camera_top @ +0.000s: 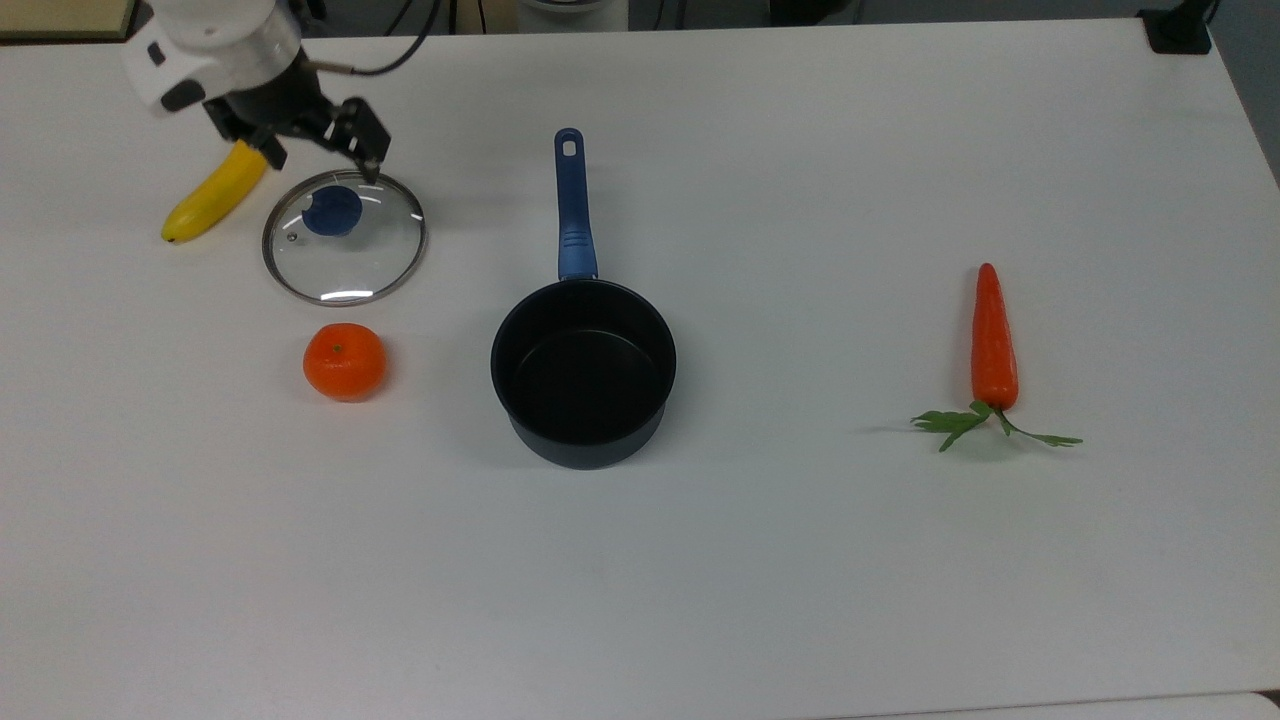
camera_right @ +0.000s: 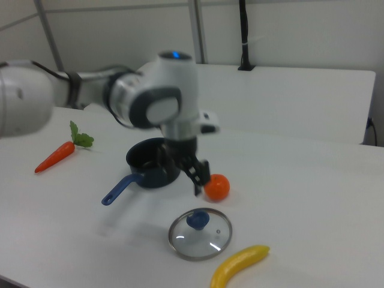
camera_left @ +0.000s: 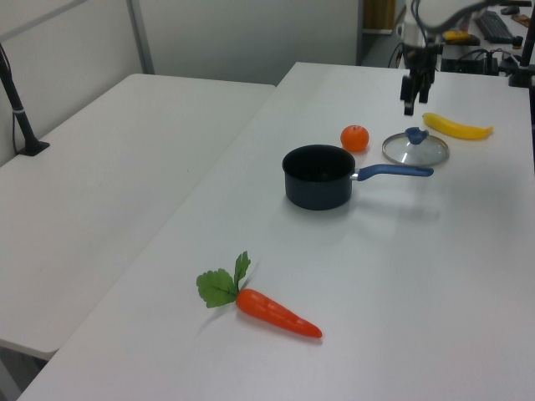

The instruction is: Open lid

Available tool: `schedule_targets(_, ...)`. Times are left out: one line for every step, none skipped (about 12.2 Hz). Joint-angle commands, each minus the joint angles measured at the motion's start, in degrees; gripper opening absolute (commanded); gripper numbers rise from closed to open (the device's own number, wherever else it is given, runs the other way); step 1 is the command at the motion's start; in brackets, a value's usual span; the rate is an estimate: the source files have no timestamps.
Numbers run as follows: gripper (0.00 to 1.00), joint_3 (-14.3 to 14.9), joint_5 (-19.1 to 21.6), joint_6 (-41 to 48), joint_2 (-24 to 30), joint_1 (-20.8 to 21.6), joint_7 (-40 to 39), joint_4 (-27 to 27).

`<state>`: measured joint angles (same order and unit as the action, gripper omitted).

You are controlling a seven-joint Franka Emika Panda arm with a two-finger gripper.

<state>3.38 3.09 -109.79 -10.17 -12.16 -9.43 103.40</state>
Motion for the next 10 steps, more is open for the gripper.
schedule_targets(1.0, 1.4, -0.8, 10.4, 6.5, 9.9, 8.0, -3.4)
schedule_targets(1.0, 2.8, -0.9, 12.5, 8.0, 14.0, 8.7, -4.2)
schedule_targets(1.0, 3.0, -1.1, 16.1, 8.7, 16.3, 8.7, -5.7)
schedule_targets(1.0, 2.9, -1.2, 20.4, 8.8, 18.1, 8.9, -8.1)
schedule_targets(1.0, 2.8, -1.2, 23.4, 9.6, 19.2, 10.2, -9.3)
schedule_targets(1.0, 3.0, -1.2, 23.1, 10.7, 20.5, 12.5, -9.2)
schedule_targets(1.0, 3.0, -1.2, 23.0, 10.7, 20.5, 12.8, -9.3)
schedule_targets(1.0, 3.0, -1.3, 23.0, 10.6, 20.3, 12.8, -9.3)
schedule_targets(1.0, 2.9, -1.3, 23.0, 10.3, 20.0, 12.7, -9.6)
schedule_targets(1.0, 3.0, -1.3, 23.0, 10.3, 19.7, 12.8, -9.9)
